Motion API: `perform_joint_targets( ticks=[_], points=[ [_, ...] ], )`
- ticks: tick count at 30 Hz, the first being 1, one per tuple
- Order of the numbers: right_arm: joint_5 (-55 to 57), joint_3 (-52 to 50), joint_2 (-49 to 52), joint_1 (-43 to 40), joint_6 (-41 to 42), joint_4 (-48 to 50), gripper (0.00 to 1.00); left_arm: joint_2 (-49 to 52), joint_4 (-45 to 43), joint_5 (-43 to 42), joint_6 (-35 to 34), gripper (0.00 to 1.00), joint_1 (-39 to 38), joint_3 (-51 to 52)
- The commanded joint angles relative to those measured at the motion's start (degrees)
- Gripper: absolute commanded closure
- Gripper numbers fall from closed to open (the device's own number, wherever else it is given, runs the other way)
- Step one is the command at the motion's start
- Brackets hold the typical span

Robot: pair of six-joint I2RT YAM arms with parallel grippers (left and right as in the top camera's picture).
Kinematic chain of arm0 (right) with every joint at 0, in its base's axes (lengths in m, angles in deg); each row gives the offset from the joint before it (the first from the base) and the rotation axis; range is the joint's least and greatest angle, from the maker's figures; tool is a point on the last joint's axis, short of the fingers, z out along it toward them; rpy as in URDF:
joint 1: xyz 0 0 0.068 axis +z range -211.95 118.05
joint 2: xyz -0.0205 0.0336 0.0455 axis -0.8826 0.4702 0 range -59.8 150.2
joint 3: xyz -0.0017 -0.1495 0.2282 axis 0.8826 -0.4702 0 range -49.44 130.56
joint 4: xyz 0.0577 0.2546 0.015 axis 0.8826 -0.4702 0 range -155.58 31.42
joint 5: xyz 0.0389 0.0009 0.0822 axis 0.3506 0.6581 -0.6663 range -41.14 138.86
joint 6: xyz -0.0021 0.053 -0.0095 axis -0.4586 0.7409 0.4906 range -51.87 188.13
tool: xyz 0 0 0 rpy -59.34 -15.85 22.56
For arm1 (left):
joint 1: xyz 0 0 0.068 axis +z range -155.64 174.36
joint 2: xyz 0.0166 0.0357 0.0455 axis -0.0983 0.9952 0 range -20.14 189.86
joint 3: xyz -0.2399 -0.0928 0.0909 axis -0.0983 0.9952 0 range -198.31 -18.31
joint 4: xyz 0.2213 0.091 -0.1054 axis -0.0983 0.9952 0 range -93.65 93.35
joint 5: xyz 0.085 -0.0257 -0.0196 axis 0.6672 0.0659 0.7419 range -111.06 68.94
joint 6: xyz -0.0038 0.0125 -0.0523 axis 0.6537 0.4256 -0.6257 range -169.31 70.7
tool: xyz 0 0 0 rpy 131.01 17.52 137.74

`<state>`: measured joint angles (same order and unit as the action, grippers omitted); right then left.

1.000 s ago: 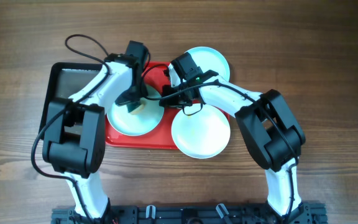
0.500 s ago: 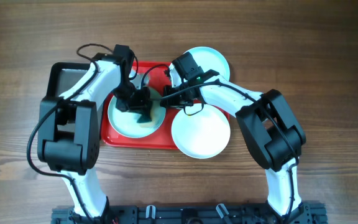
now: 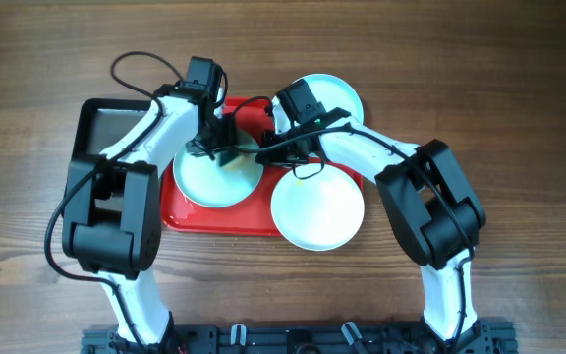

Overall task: Clean dirty plates on tray and stack at the side
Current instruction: 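Lift the sponge away from the plate with the left gripper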

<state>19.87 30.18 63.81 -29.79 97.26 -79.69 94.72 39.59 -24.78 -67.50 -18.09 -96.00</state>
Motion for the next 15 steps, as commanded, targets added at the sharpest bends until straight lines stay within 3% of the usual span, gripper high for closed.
perform_joint_targets(
  ticks=[1, 6, 9, 12, 15],
  points=[
    [-0.63, -0.57, 1.64, 0.44, -0.22, -0.92, 0.96, 1.7, 5.95, 24.39, -6.78, 0.96, 2.29, 0.81],
    [-0.66, -0.57, 1.64, 0.44, -0.2, -0.79, 0.96, 1.7, 14.43, 20.96, -9.09, 0.96, 2.64, -1.36],
    [-0.66, -0.57, 1.64, 0.44, -0.22, -0.79, 0.96, 1.7, 17.62, 8.2, -7.32, 0.96, 2.56, -2.14],
    [-0.68, -0.57, 1.64, 0.44, -0.22, -0.85, 0.96, 1.7, 16.76, -13.77, 3.67, 0.96, 2.56, -2.14],
    [-0.66, -0.57, 1.64, 0.44, -0.24, -0.85, 0.96, 1.73, 14.91, -22.08, 9.05, 0.96, 2.56, -2.14]
  ],
)
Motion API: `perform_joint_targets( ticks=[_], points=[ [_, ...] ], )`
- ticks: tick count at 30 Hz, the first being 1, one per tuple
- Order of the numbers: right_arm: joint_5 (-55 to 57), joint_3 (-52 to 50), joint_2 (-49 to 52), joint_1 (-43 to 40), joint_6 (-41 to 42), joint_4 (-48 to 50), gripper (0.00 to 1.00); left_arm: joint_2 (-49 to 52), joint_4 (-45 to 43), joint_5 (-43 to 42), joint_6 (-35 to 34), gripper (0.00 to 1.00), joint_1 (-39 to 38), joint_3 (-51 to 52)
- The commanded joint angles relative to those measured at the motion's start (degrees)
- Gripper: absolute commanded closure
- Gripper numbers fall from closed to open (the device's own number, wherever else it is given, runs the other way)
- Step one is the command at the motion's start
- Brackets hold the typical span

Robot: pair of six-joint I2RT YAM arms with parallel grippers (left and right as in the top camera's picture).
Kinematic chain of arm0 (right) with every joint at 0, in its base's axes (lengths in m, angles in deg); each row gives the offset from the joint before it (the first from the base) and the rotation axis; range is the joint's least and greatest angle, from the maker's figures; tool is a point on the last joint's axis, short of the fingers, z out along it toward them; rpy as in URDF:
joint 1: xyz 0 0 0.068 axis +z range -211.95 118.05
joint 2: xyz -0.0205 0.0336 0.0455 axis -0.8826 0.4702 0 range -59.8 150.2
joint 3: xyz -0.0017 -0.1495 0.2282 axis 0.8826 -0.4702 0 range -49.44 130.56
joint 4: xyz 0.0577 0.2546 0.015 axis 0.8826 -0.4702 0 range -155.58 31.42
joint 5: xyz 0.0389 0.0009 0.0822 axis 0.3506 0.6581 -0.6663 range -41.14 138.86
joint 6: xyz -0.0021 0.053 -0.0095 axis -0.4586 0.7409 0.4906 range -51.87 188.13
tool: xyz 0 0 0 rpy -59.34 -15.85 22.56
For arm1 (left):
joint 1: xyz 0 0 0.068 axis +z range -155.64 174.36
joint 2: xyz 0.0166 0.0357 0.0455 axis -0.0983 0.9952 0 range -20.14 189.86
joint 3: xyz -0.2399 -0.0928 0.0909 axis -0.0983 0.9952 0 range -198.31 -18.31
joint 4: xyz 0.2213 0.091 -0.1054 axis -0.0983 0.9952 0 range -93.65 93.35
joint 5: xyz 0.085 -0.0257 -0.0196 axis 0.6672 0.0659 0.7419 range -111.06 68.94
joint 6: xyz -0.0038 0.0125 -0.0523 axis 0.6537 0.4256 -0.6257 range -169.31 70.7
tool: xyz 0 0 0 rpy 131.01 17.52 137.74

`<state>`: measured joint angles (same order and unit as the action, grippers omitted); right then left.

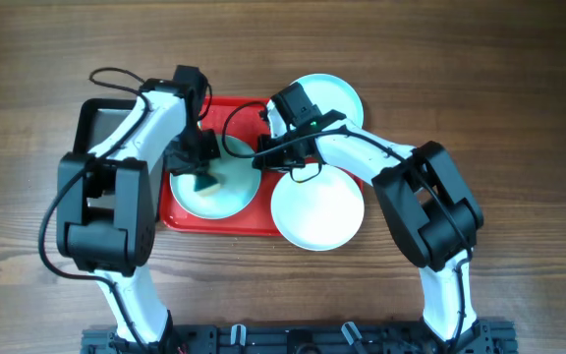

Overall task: Clean dirty plates on tray and stack at the side
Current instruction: 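Lift the sponge away from the plate with the left gripper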

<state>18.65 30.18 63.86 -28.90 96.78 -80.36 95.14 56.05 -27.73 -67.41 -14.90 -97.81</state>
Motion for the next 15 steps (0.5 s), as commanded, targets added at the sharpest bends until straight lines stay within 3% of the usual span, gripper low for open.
perform_joint_targets(
  ticks=[1, 7, 10, 15],
  points=[
    [0.55, -0.57, 1.6, -0.46, 0.24, -0.17, 0.96, 1.31, -2.23, -19.28, 8.92, 0.96, -0.63, -0.33],
    [0.55, -0.57, 1.6, -0.46, 0.24, -0.24, 0.96, 1.29, -7.56, -16.96, 8.61, 0.96, -0.57, -1.53],
    [0.55, -0.57, 1.6, -0.46, 0.2, -0.57, 0.96, 1.18, -3.3, -10.12, 6.51, 0.96, -0.28, -8.63],
    [0.57, -0.55, 1.42, -0.46, 0.28, -0.96, 0.96, 0.63, 2.08, -9.4, 3.82, 0.96, 2.05, -21.07]
  ],
)
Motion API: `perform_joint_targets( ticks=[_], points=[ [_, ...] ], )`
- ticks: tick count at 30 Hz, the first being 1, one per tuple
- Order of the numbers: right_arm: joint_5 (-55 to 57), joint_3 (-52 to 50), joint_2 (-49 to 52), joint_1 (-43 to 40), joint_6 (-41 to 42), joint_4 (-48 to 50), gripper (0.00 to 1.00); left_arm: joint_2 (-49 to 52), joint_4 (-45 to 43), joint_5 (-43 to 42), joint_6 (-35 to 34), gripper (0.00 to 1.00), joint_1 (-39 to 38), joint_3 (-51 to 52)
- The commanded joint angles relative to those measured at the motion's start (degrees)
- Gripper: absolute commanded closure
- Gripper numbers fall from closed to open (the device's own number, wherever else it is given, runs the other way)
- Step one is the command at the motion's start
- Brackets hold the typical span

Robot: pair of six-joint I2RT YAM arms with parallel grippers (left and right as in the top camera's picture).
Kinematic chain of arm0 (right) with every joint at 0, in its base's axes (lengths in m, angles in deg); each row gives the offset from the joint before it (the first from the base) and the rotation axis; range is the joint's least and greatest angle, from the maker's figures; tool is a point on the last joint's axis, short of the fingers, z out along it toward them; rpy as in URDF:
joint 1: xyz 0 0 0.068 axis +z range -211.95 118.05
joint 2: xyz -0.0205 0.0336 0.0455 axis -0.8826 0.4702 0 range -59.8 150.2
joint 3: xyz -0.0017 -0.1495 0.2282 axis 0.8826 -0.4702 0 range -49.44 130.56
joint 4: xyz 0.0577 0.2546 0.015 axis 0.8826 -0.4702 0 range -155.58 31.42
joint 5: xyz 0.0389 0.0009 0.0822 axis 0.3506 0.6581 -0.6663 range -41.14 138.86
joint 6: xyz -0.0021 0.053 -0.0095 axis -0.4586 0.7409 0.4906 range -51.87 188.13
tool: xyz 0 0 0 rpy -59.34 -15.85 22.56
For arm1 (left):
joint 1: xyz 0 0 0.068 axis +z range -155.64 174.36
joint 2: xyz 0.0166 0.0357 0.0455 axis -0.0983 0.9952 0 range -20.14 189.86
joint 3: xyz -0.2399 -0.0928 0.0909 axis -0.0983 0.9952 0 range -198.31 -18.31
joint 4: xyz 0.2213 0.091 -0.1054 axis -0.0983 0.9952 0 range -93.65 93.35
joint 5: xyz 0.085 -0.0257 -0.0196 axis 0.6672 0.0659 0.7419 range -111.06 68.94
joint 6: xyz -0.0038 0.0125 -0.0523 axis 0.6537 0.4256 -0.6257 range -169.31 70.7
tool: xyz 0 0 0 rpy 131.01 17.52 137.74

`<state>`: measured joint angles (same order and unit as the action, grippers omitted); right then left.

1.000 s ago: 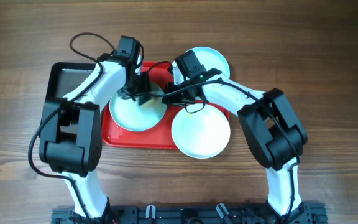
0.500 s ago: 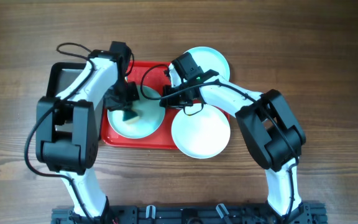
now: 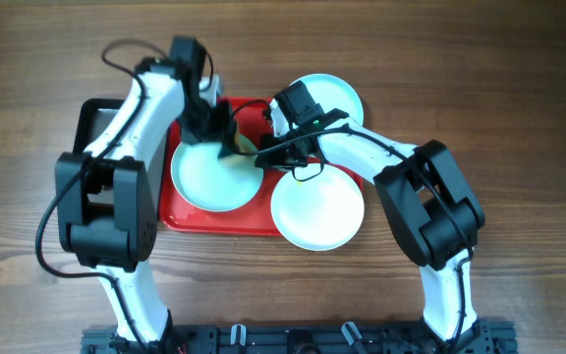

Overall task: Clean dirty plates on tray and stack at the side
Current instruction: 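Lift the sponge away from the plate with the left gripper, then lift the cleaned plate with the right gripper and carry it right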

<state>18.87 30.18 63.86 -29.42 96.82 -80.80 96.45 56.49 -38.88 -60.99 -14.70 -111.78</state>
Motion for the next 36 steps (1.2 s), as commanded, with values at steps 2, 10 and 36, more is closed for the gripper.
perform_joint_targets(
  ticks=[2, 10, 36],
  points=[
    [0.39, -0.55, 0.63, 0.07, 0.15, -0.81, 0.96, -0.79, 2.75, 1.84, -3.89, 0.96, 3.32, -9.64],
    [12.57, -0.55, -9.22, 0.09, -2.23, -6.01, 0.96, -0.66, 4.61, 4.83, -4.02, 0.96, 4.68, -9.66],
    [63.45, -0.55, -28.61, 9.38, -13.03, -16.65, 0.96, -0.55, 3.76, 12.81, -4.24, 0.96, 5.11, -9.62]
  ],
)
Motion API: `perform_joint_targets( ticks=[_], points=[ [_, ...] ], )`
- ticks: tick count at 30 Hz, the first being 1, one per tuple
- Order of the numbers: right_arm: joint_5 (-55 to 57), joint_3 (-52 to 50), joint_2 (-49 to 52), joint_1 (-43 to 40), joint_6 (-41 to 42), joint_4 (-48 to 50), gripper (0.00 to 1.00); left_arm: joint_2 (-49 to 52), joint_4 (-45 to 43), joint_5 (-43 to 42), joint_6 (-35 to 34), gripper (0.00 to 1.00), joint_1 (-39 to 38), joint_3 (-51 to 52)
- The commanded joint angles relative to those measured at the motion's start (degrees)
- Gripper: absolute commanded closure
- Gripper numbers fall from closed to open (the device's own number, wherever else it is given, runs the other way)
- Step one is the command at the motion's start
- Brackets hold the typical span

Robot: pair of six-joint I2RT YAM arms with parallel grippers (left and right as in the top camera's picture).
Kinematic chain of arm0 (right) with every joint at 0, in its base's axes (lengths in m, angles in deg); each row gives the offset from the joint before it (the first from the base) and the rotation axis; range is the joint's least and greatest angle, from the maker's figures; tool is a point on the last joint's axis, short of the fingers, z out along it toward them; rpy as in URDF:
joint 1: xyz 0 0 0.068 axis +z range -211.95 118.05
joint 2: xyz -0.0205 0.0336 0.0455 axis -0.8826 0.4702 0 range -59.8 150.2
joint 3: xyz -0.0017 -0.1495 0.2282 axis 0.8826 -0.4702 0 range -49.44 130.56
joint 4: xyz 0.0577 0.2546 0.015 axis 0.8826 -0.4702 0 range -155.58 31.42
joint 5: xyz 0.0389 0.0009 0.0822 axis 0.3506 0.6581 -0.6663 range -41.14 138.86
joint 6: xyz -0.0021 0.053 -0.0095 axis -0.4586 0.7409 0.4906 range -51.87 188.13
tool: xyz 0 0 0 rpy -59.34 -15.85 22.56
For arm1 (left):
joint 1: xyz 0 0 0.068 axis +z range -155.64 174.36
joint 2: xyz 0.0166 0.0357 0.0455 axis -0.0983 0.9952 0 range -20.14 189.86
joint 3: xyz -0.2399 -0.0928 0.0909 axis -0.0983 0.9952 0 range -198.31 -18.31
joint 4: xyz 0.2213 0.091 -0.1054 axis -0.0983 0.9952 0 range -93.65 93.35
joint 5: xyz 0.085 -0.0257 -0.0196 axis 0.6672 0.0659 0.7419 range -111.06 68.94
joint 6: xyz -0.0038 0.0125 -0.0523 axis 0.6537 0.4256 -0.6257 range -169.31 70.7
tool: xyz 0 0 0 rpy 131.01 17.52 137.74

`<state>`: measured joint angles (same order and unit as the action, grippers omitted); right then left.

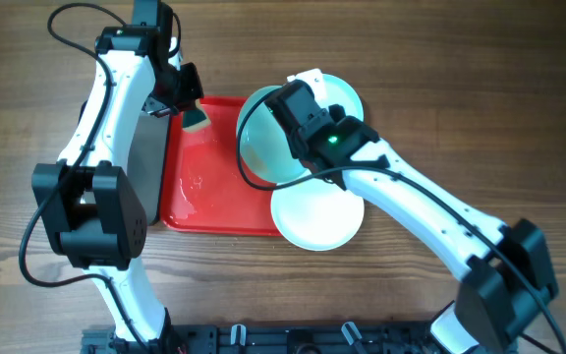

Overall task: Clean dirty plates on tray and stack at the side
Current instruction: 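Lift the cleaned plate with the right gripper and carry it right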

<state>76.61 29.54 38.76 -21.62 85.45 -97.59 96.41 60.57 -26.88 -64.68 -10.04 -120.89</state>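
Note:
My right gripper (298, 147) is shut on the rim of a pale green plate (263, 138). It holds the plate tilted above the right end of the red tray (209, 197), which carries no plate. Two more pale plates lie off the tray on the right: one at the back (350, 96) and one at the front (317, 214), both partly under the right arm. My left gripper (191, 110) sits over the tray's back left corner, shut on a small sponge (198, 121).
A dark grey bin (150, 167) stands against the tray's left side, mostly under the left arm. Bare wooden table surrounds the tray. The right arm stretches diagonally from the front right corner toward the tray.
The right gripper has raised the plate off the tray and holds it tilted over the tray's right end. The left gripper with the sponge has moved back and left, off the plate.
At first the left gripper held the sponge on the plate lying on the tray while the right gripper gripped its rim. The sponge then stood at the plate's left side, later at its back edge. Now the plate hangs lifted and the sponge is withdrawn.

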Motion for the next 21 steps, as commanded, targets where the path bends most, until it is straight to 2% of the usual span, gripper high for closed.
perform_joint_targets(
  ticks=[1, 12, 16, 21],
  points=[
    [7.48, 0.09, -3.87, 2.29, -2.34, 0.17, 0.96, -0.5, -0.33, 0.81, -0.55, 0.96, 0.46, -0.5],
    [41.68, 0.09, -3.96, 16.37, -2.36, 0.13, 0.96, -0.5, -0.33, 0.81, -0.52, 0.96, 0.46, -0.5],
    [48.37, 0.09, -3.96, 19.76, -2.34, 0.2, 0.96, -0.5, -0.33, 0.81, -0.52, 0.96, 0.46, -0.5],
    [49.4, 0.09, -3.96, 20.9, -2.34, 0.76, 0.96, -0.5, -0.33, 0.81, -0.55, 0.96, 0.46, -0.5]
  ],
)
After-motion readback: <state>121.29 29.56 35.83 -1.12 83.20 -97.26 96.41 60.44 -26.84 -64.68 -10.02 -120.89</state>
